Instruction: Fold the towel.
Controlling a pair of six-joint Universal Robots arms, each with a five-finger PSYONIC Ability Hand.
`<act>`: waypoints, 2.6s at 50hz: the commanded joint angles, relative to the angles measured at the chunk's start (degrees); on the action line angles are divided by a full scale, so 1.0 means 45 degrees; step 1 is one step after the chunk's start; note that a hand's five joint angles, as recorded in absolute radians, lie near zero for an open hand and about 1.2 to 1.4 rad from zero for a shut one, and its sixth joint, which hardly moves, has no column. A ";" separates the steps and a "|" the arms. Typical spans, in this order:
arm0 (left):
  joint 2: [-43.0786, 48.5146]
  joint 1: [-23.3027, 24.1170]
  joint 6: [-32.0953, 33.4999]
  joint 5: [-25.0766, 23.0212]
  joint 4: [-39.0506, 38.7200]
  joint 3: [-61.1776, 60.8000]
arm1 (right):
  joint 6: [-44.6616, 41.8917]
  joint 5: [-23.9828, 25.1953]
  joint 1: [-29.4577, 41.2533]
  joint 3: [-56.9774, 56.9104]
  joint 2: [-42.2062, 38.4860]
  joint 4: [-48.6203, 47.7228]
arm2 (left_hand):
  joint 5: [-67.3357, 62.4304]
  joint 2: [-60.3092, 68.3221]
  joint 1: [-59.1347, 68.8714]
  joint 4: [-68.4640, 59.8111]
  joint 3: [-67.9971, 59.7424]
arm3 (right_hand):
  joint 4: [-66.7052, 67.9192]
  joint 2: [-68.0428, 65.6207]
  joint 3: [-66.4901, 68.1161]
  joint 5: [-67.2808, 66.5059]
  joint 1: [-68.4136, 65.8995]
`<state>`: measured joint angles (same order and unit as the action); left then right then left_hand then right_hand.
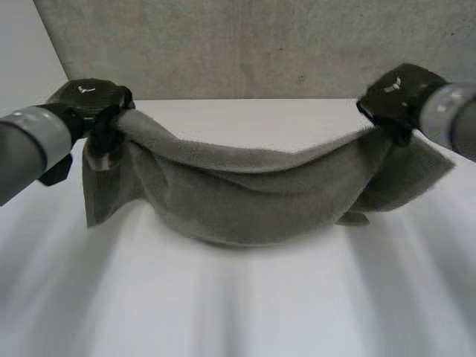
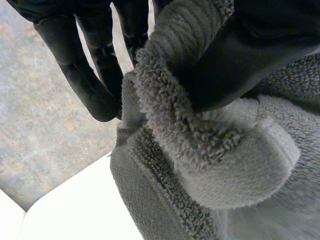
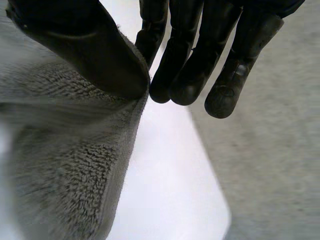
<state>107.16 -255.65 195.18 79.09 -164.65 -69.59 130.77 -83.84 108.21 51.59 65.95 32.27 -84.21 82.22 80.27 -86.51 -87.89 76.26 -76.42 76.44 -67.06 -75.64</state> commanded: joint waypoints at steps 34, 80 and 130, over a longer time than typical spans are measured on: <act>0.1303 -0.1060 -0.0677 -0.0819 -0.5051 -0.5316 | 0.1877 -0.0040 0.0249 0.8339 0.1048 -0.5822 | 0.5881 -0.3217 -0.2783 0.4171 0.4477 | 0.0831 -0.0796 0.0792 -0.0652 -0.0969; -0.0064 -0.1685 0.2389 0.0294 -0.7102 -0.9867 | 0.2385 0.0175 0.0327 1.3710 0.2943 -1.0217 | 1.3731 -1.1067 -1.0633 1.2021 1.2327 | 0.0831 -0.0796 0.0792 -0.0652 -0.0969; -0.0748 -0.0767 0.2389 0.0216 -0.7296 -1.0785 | 0.2229 0.0078 -0.0239 1.3593 0.2689 -1.0627 | 0.5227 -0.2564 -0.2129 0.3517 0.3823 | 0.0831 -0.0796 0.0792 -0.0652 -0.0969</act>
<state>103.50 -258.48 205.91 80.01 -197.00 -118.40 140.78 -83.25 107.97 112.98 77.95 -15.58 -59.48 60.28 60.04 -60.02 -59.83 76.26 -76.42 76.44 -67.26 -75.63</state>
